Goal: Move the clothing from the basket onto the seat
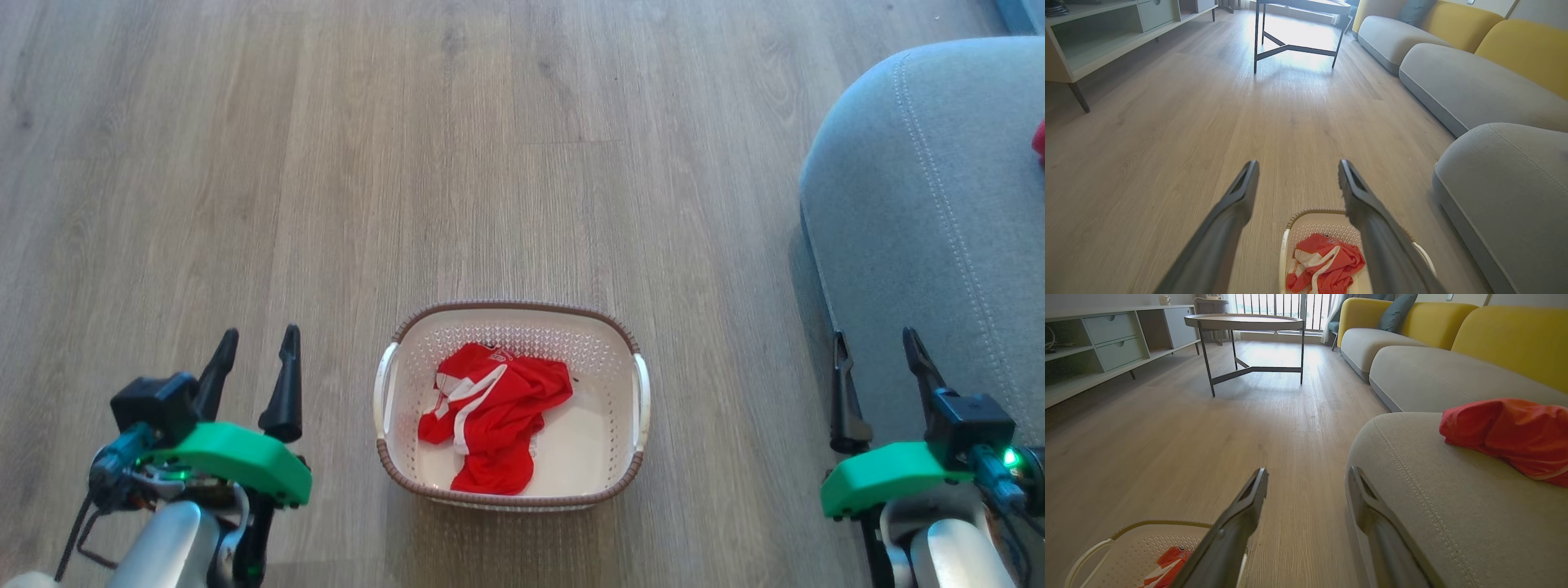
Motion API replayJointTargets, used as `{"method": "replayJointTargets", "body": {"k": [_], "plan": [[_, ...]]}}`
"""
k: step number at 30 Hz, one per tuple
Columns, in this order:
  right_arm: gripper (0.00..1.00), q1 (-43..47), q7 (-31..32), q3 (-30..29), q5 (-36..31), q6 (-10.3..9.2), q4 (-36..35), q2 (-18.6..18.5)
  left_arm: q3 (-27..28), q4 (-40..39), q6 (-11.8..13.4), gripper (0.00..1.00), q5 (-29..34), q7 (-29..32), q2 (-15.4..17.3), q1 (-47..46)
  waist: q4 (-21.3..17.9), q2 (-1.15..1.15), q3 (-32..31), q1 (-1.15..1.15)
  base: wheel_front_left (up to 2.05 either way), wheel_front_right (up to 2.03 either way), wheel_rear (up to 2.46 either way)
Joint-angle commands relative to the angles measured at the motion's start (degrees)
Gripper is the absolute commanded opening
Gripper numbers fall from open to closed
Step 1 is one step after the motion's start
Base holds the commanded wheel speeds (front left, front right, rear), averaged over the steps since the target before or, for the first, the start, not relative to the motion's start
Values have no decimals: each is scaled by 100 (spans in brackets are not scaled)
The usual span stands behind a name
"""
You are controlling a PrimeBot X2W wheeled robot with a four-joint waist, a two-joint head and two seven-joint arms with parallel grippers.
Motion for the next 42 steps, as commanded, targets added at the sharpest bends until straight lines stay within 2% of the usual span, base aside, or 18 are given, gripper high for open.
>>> {"method": "replayJointTargets", "body": {"k": [1, 19, 29, 33, 42], "plan": [[100, -126, -72, 108, -79, 40, -148, 9, 293, -174, -31, 100, 81, -54, 75, -123, -8, 0, -8, 1, 0, 0, 0], [100, -173, -83, 45, -184, 40, -188, -22, 426, -143, -191, 100, 303, -54, -117, -58, -6, 0, -71, 1, 0, 0, 0], [100, -335, -84, -27, -191, 40, -371, -42, 419, -257, -228, 100, 356, -46, -114, -225, -66, 0, 300, 1, 0, 0, 0], [100, -552, -84, -129, -224, 40, -594, -27, 305, -351, -295, 100, 416, 51, -108, -515, -130, 0, 767, 1, 0, 0, 0], [100, -1406, -84, -425, -193, 40, -1186, 35, -203, -291, -467, 100, 792, 547, -173, -1650, -413, 0, 2372, 1, 0, 0, 0]]}}
